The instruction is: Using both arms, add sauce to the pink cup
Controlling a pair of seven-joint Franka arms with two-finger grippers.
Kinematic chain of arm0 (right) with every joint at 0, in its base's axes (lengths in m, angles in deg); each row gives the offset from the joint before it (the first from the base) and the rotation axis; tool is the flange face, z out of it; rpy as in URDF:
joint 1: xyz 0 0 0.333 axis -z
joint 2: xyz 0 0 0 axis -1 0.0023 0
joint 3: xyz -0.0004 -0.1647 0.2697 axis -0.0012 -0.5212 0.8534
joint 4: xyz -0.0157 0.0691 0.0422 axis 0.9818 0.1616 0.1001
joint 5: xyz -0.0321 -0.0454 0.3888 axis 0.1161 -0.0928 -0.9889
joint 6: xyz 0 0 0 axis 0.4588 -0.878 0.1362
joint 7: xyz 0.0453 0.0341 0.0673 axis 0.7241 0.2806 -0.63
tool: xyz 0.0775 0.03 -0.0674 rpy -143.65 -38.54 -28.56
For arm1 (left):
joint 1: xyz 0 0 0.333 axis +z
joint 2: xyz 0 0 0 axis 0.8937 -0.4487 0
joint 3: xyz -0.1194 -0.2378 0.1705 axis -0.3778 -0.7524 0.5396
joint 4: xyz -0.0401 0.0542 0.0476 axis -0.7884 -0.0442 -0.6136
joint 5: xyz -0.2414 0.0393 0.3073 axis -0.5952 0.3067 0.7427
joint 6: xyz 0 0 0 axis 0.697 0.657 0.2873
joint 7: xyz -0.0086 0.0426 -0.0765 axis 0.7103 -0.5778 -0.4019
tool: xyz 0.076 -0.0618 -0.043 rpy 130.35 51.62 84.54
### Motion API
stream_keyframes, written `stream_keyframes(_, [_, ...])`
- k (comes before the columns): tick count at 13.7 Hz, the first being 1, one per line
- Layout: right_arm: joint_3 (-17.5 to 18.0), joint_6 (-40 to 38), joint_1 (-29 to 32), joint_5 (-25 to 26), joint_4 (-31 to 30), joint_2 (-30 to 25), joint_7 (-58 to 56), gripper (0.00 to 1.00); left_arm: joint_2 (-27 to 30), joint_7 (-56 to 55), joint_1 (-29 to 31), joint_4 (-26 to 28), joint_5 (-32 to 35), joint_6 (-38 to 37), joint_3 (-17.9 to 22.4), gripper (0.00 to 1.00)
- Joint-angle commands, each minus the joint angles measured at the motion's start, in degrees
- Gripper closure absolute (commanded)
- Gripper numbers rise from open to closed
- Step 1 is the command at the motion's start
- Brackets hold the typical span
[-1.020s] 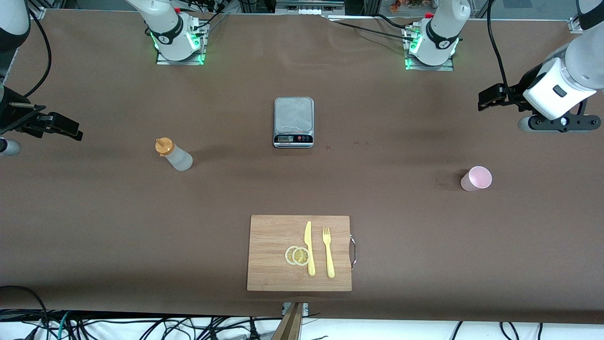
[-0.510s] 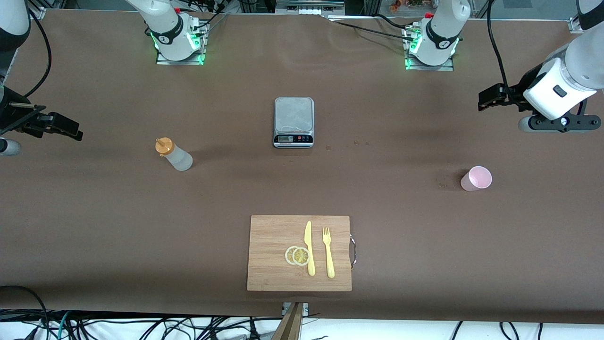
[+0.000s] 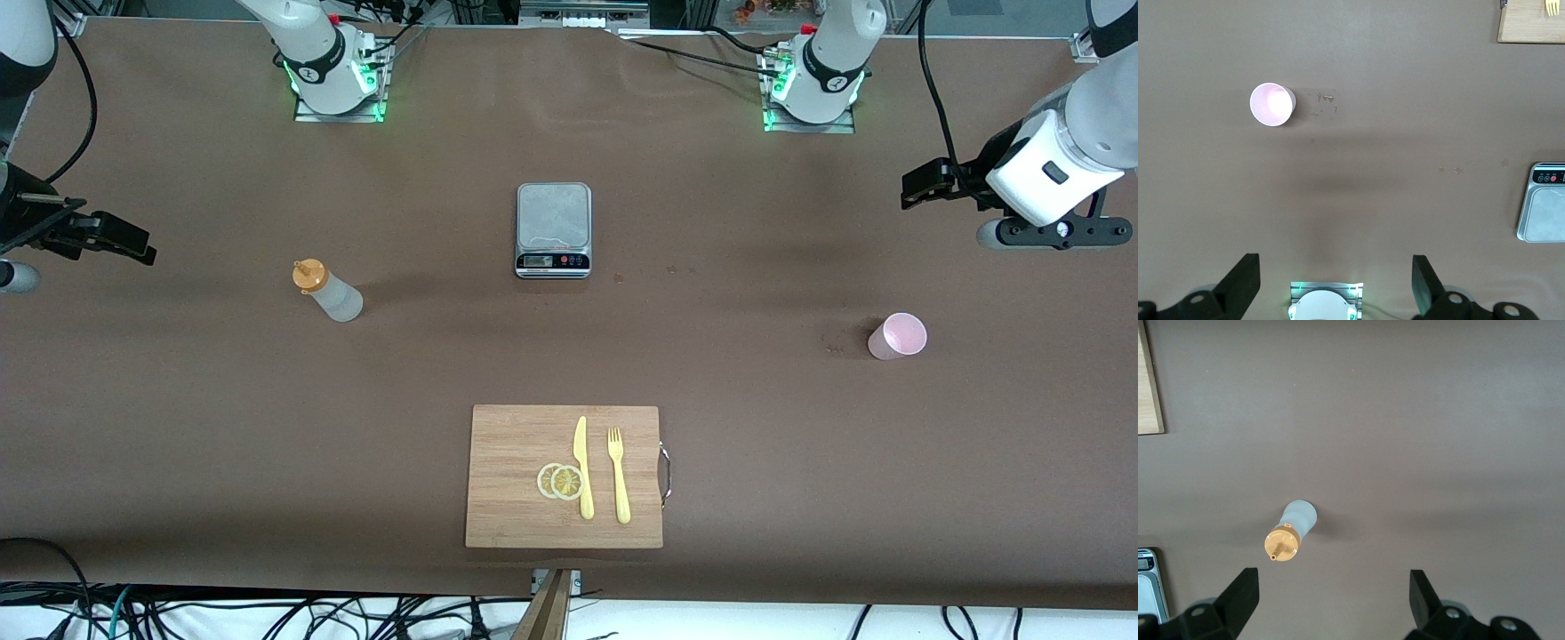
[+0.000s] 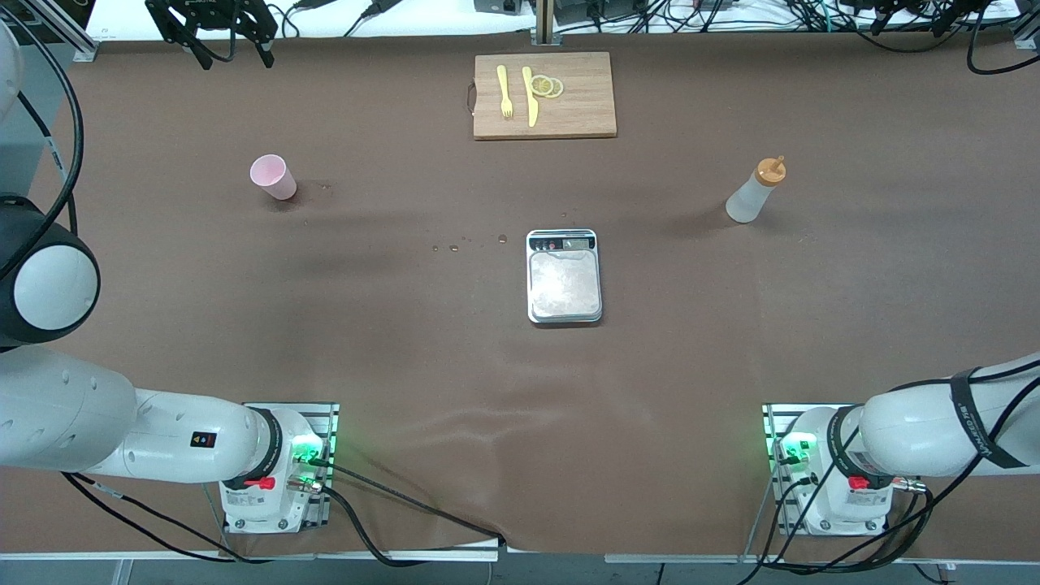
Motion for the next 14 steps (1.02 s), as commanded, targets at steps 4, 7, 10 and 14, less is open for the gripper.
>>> stream_keyframes(4, [-0.05, 0.3, 0.12, -0.83, -0.36, -0.35, -0.86, 0.0, -1.03, 0.48, 0.72, -1.15, -0.61, -0.22, 0.48, 0.0])
stream_keyframes(7, [-0.05, 0.3, 0.12, -0.83, -0.36, -0.35, -0.86, 0.0, -2.52, 0.48, 2.83, -1.15, -0.61, -0.04, 0.48, 0.0])
stream_keyframes(10, [-0.05, 0.3, 0.12, -0.83, -0.36, -0.35, -0.86, 0.0, -4.36, 1.17, 4.49, -1.32, -0.08, 0.14, 0.66, 0.0])
stream_keyframes(14, [-0.05, 0.3, 0.12, -0.83, -0.36, -0.35, -0.86, 0.0, -7.7, 6.26, 7.13, -1.67, 0.44, 4.42, 0.75, 0.0])
